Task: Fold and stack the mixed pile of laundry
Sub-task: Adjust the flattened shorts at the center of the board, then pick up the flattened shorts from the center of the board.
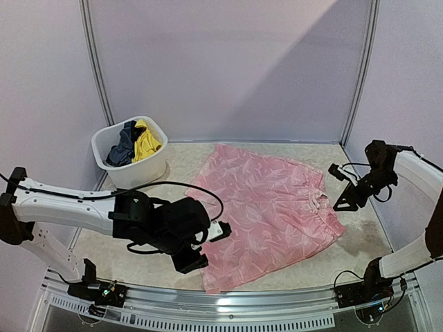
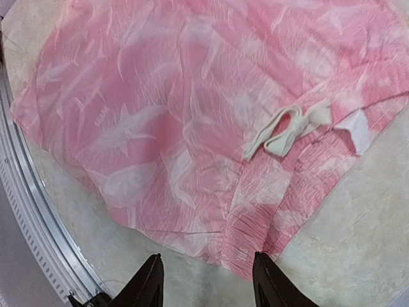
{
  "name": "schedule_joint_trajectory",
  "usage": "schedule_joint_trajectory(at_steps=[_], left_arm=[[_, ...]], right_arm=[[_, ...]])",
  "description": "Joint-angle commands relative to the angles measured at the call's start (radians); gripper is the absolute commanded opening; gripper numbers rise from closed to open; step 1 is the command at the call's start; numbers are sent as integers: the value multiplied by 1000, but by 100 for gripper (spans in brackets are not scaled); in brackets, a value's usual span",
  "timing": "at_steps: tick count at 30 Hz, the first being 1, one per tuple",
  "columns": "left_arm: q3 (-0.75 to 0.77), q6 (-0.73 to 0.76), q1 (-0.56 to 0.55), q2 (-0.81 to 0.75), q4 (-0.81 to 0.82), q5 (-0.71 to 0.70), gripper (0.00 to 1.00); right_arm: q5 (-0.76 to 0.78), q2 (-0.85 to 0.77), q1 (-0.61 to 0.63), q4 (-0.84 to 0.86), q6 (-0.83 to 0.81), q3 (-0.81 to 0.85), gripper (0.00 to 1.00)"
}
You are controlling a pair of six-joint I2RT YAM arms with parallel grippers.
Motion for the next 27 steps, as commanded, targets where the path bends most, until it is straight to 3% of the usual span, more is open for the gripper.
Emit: schedule_joint_trajectory(at_steps=[1,10,22,27], left_arm=[[68,124,-117,162,-39,-40,56],[180,202,-209,364,-68,-57,50],[192,210,-241,444,-91,-3,50],[204,195,-242,479,-77,-61,41]], right_arm=[[-101,-75,3,-53,11,33,51],[-83,-139,3,-33,13,11,56],[-54,-118,3,-31,7,39,56],[-9,-111,3,-36,-15,41,55]])
